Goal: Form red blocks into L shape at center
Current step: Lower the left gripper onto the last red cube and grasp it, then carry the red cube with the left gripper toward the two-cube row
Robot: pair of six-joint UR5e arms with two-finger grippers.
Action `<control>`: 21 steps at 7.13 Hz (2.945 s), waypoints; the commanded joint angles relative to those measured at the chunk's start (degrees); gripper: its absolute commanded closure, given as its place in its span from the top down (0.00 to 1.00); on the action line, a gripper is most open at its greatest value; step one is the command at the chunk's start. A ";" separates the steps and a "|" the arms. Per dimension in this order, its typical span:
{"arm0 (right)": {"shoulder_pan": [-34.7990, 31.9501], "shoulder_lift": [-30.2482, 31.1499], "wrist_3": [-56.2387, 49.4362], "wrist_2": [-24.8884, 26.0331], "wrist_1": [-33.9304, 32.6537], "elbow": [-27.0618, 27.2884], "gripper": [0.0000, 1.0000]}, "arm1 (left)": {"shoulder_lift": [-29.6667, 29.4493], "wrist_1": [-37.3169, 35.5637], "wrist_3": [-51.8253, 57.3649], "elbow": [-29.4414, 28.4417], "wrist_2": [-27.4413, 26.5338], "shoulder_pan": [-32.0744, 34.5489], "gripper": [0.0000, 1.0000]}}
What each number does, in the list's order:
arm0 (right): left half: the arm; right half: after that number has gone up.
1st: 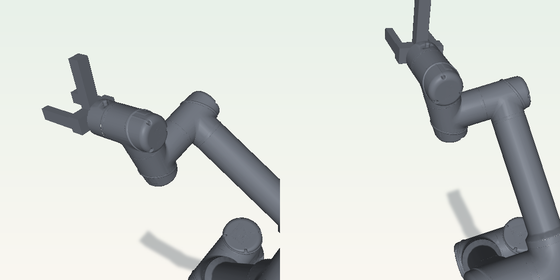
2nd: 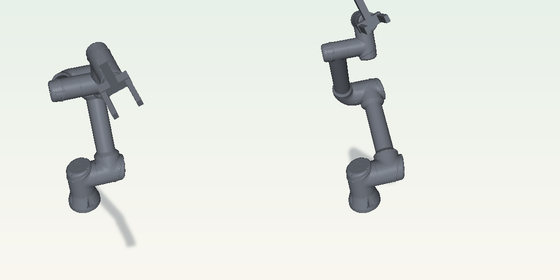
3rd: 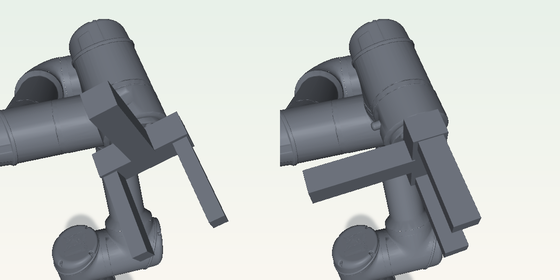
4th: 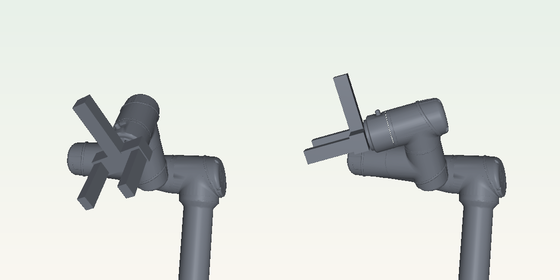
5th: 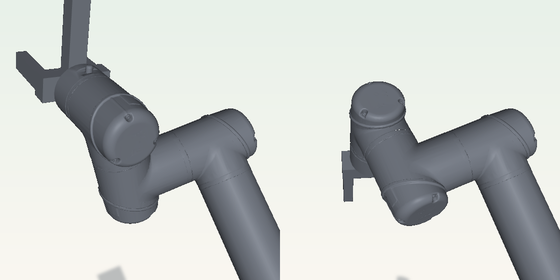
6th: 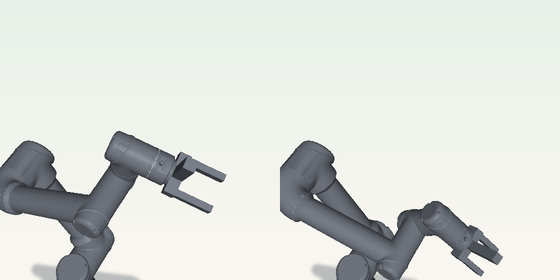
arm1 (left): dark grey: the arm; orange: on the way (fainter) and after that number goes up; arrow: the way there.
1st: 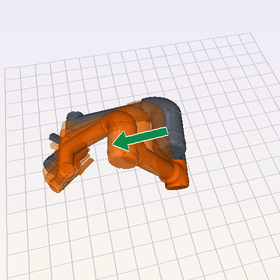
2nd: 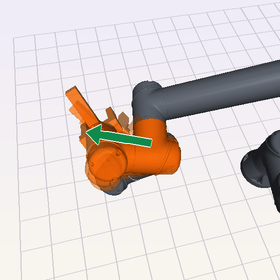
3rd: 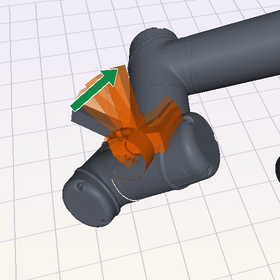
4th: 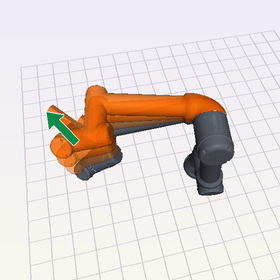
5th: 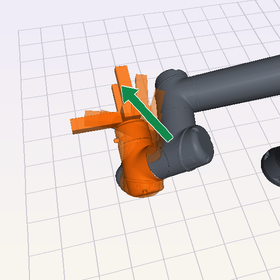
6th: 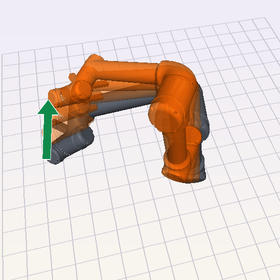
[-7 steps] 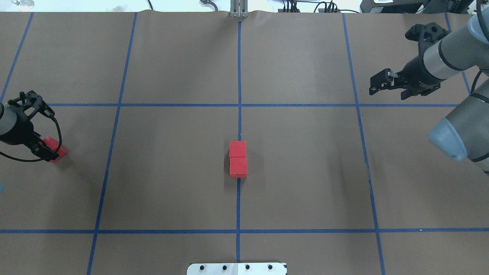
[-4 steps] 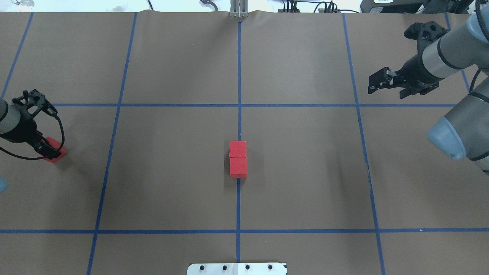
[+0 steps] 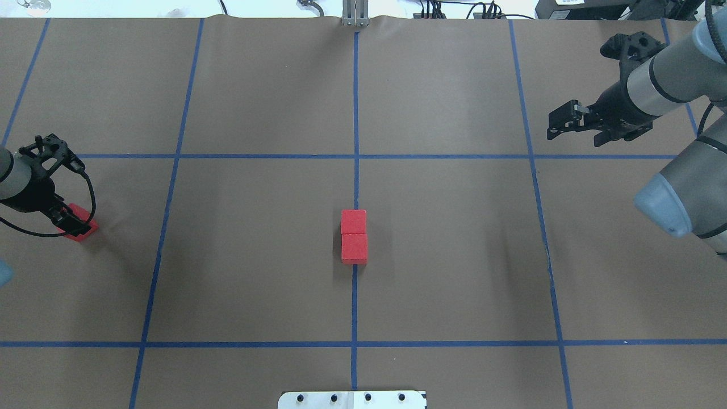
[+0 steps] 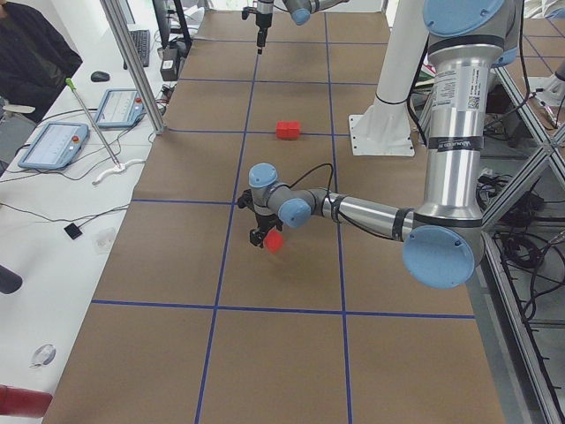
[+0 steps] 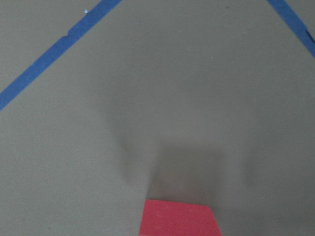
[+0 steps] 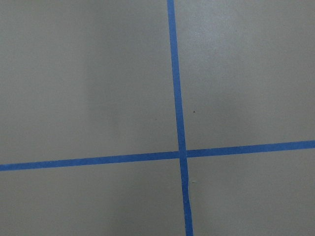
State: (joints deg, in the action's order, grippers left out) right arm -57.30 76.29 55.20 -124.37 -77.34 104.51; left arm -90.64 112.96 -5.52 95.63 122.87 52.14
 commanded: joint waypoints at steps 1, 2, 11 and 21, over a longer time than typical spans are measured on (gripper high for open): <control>0.00 0.00 0.00 0.00 0.08 0.08 1.00 | -0.50 0.33 -0.10 -0.62 0.00 -0.03 0.94; 0.09 0.00 0.00 0.00 0.00 -0.01 1.00 | -0.59 0.42 -0.19 -1.14 0.00 -0.03 0.80; 0.18 0.00 -0.09 0.09 0.08 -0.01 1.00 | -12.45 -28.85 -43.29 13.34 4.10 3.67 0.00; 0.18 0.09 -0.18 0.18 0.00 -0.18 1.00 | -41.38 -23.95 -144.28 -6.07 -2.46 -16.02 0.00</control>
State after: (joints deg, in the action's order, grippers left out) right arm -57.13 76.38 55.02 -124.22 -77.34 104.38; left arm -131.35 85.93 -142.71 90.79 120.82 36.79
